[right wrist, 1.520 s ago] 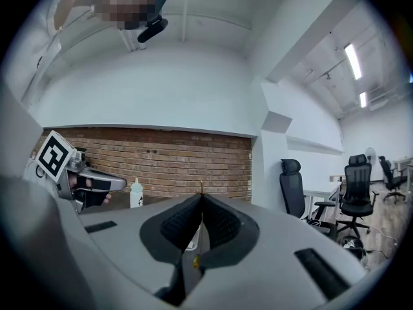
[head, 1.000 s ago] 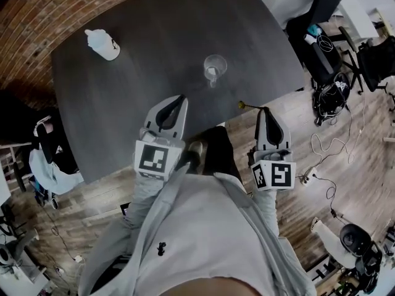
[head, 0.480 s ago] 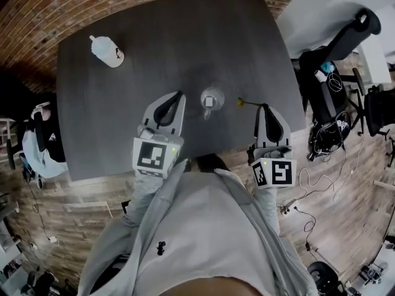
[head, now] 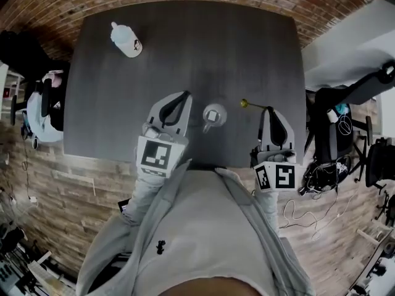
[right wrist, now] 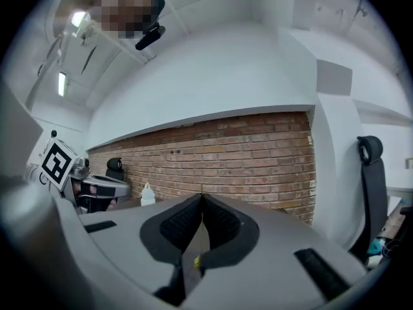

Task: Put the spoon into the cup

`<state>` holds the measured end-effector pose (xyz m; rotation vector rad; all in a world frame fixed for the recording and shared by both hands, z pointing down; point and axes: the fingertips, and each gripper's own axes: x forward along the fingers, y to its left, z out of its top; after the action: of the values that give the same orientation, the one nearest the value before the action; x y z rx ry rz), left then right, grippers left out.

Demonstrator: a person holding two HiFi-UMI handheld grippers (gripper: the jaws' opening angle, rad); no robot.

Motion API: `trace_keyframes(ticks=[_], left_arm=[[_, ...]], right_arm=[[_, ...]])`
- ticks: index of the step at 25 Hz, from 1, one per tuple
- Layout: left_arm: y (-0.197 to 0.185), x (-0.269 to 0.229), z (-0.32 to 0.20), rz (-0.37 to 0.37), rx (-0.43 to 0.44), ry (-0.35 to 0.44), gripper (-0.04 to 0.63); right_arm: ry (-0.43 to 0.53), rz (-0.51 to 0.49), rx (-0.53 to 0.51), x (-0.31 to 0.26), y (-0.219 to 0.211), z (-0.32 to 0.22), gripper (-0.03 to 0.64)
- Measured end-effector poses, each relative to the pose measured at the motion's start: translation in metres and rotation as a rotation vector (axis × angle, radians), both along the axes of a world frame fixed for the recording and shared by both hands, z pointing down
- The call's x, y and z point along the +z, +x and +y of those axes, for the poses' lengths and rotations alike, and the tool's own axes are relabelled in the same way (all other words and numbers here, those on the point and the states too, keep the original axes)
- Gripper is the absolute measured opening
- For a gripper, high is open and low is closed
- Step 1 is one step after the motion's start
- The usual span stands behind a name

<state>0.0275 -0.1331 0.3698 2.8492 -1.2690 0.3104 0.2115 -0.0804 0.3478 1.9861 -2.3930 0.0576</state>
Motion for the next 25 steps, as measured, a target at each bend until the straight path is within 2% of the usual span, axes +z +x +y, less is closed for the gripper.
trace_keyframes(ticks=[6,14,25], left_arm=[[-0.012,-0.001,-0.005,-0.006,-0.035,-0.003,0.020],[-0.011,-0.003,-0.014,-0.002,-0.021,0.000,0.020],[-0.009,0.009,-0.012,0.011,-0.045,-0.044,0.019]], right_arm=[[-0.011,-0.009,-0.045,0.002,-0.011,-0.013,0.020],[-0.008,0.002,-0.041,-0.004,-0.011,-0.019,0.020],[-0.032,-0.027,-0.092,0.004,-0.023,-0.025,0.020]])
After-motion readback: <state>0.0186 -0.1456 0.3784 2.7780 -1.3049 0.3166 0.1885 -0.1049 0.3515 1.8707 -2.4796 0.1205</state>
